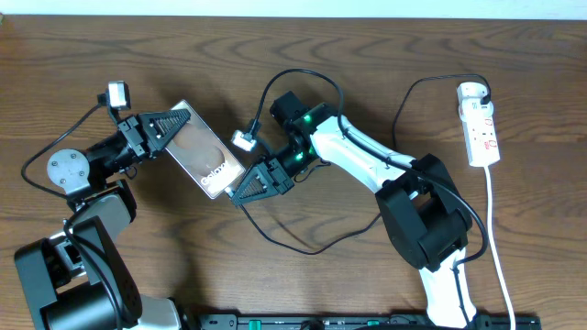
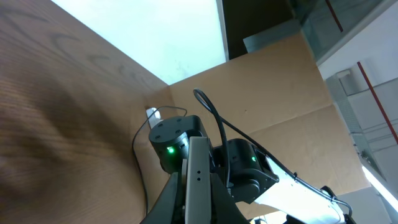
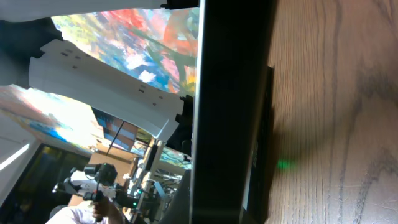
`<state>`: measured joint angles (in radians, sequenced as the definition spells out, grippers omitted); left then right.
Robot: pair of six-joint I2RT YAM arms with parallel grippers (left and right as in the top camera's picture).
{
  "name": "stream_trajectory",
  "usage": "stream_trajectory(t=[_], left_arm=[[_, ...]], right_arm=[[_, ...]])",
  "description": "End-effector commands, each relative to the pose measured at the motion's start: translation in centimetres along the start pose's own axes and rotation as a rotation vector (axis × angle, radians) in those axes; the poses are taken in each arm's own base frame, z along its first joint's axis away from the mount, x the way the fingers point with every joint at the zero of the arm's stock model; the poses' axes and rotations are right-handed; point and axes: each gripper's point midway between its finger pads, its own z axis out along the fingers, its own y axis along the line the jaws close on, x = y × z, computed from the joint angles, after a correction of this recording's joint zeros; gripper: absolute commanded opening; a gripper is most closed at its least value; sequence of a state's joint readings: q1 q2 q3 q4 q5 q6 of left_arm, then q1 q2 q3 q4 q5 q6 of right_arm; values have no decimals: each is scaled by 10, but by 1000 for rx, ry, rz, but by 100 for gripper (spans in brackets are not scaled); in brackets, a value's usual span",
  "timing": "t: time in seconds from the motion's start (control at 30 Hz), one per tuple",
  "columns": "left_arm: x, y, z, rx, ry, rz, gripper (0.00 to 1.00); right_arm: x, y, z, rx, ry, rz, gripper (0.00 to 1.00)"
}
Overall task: Plug charger to phone and switch on socket
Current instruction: 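Push the connector into the phone's port with the right gripper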
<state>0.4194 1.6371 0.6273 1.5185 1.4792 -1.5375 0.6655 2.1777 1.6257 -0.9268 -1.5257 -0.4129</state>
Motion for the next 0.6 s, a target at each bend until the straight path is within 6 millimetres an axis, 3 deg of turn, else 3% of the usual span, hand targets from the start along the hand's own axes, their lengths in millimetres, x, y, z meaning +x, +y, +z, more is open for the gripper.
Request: stream_trajectory(t=[0.0, 0.57], left_arm=[[0, -9, 4, 10, 25, 36, 7], [1, -9, 4, 10, 28, 55, 7]], right_arm=[[-3, 4, 0, -34, -15, -19, 1], [-6, 2, -8, -25, -31, -17, 1]])
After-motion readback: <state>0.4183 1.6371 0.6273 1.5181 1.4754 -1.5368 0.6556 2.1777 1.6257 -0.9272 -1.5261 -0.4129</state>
